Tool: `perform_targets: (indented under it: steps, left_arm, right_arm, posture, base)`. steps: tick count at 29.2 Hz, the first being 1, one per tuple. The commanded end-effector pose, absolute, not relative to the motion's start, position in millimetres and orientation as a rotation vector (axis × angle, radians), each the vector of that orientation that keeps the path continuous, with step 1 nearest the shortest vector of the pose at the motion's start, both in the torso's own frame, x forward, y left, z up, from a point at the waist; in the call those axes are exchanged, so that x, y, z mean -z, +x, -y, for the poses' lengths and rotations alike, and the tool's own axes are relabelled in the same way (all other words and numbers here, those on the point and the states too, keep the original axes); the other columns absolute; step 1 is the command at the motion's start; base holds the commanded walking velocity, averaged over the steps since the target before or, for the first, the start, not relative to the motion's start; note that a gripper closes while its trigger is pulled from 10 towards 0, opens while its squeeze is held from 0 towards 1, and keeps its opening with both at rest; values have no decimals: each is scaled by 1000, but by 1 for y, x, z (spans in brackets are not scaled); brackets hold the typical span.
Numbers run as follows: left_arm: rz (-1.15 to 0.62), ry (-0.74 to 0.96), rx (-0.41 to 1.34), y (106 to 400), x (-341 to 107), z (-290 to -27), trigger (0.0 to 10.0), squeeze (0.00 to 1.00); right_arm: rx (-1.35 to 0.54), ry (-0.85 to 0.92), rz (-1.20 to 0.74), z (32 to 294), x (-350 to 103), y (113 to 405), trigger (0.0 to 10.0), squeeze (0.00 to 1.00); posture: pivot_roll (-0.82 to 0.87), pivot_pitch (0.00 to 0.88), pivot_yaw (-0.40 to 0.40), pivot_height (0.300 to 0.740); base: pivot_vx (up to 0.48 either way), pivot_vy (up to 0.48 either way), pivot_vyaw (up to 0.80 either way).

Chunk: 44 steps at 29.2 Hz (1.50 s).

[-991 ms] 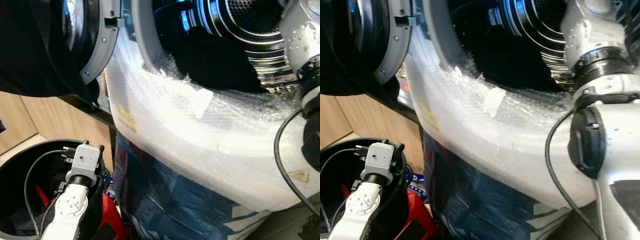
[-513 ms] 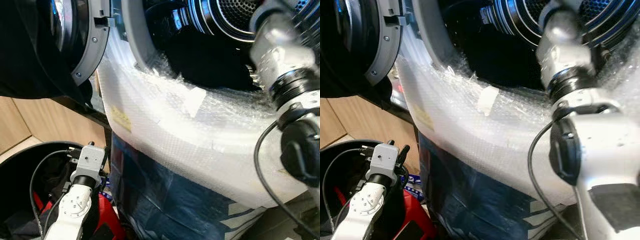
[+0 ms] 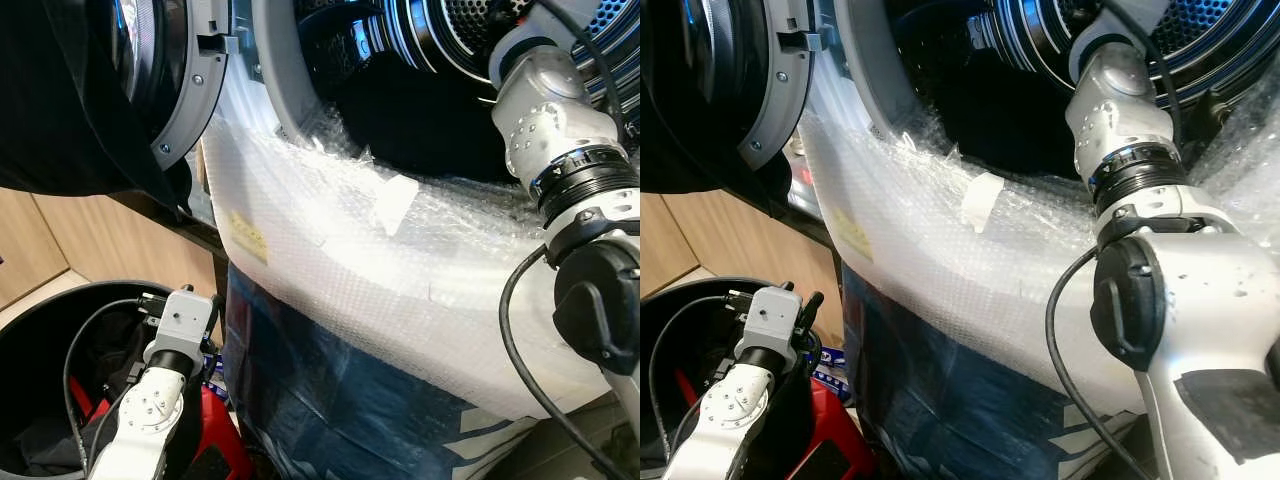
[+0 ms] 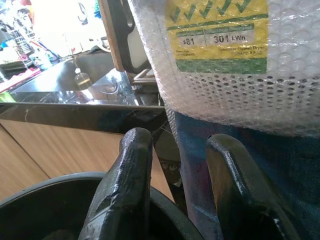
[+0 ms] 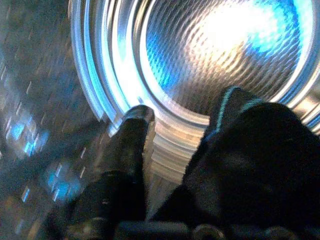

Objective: Clothes washing

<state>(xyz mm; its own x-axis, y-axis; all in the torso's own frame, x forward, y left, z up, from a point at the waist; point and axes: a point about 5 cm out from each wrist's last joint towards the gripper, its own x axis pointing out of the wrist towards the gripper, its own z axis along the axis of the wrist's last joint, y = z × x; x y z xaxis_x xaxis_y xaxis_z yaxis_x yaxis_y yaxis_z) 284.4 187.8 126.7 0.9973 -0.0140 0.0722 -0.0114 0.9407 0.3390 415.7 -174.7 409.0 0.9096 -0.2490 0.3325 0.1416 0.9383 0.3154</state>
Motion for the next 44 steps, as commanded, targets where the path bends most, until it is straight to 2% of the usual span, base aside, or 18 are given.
perform_targets:
  steps: [1,2,3,4,6,13,15,17,19,21,22,23,25,27,30,34,38,44]
  left_arm:
    - [81,343,11,285,-130,-185,10000,0]
    - [81,343,11,285,-130,-185,10000,0]
    - [77,344,13,284,-130,-186,10000,0]
    - [77,344,13,284,-130,-186,10000,0]
    - [72,345,31,285,-129,-183,10000,0]
    - [97,340,34,287,-134,-182,10000,0]
    - [93,341,32,286,-134,-182,10000,0]
    - [85,343,44,286,-132,-181,10000,0]
    - [79,340,53,286,-131,-179,10000,0]
    - [80,346,62,286,-132,-177,10000,0]
    - [84,348,65,286,-132,-176,10000,0]
    - [84,348,65,286,-132,-176,10000,0]
    - [92,347,61,284,-134,-178,10000,0]
    - [93,346,59,284,-135,-178,10000,0]
    - [92,349,61,286,-135,-179,10000,0]
    - [86,347,71,287,-134,-175,10000,0]
    - [79,345,82,287,-133,-174,10000,0]
    - [96,347,78,291,-138,-175,10000,0]
  right_arm:
    - [233,275,496,184,-433,406,10000,1000]
    - [233,275,496,184,-433,406,10000,1000]
    - [66,140,401,156,-417,415,10000,1000]
    - [66,140,401,156,-417,415,10000,1000]
    - [-73,114,356,130,-400,420,10000,1000]
    - [-8,251,642,142,-448,401,10000,1000]
    - [-21,235,622,138,-442,404,10000,1000]
    - [-14,133,405,130,-405,418,10000,1000]
    - [-16,192,233,128,-372,426,10000,1000]
    - [16,253,349,137,-386,423,10000,1000]
    - [58,278,542,150,-419,412,10000,1000]
    - [58,278,542,150,-419,412,10000,1000]
    - [64,281,747,160,-458,394,10000,1000]
    - [52,279,754,158,-459,393,10000,1000]
    - [5,140,539,137,-420,412,10000,1000]
    - [8,205,278,129,-365,427,10000,1000]
    - [-55,131,233,118,-357,428,10000,1000]
    - [12,236,719,139,-463,393,10000,1000]
  posture:
    - [125,28,-110,740]
    - [125,28,-110,740]
    - [116,29,-106,740]
    - [116,29,-106,740]
    - [108,31,-101,740]
    - [112,35,-100,740]
    - [113,36,-100,740]
    - [108,36,-97,740]
    - [108,38,-97,740]
    - [115,42,-99,740]
    - [117,51,-98,740]
    - [117,51,-98,740]
    - [118,53,-98,740]
    - [117,51,-98,740]
    - [111,52,-96,740]
    - [114,54,-94,740]
    - [114,52,-91,740]
    - [110,42,-93,740]
  base:
    - [0,0,0]
    - [0,0,0]
    - [0,0,0]
    - [0,0,0]
    - [0,0,0]
    - [0,0,0]
    - [0,0,0]
    - [0,0,0]
    - [0,0,0]
    - [0,0,0]
    - [0,0,0]
    - [0,0,0]
    - [0,0,0]
    - [0,0,0]
    - [0,0,0]
    - [0,0,0]
    - [0,0,0]
    - [0,0,0]
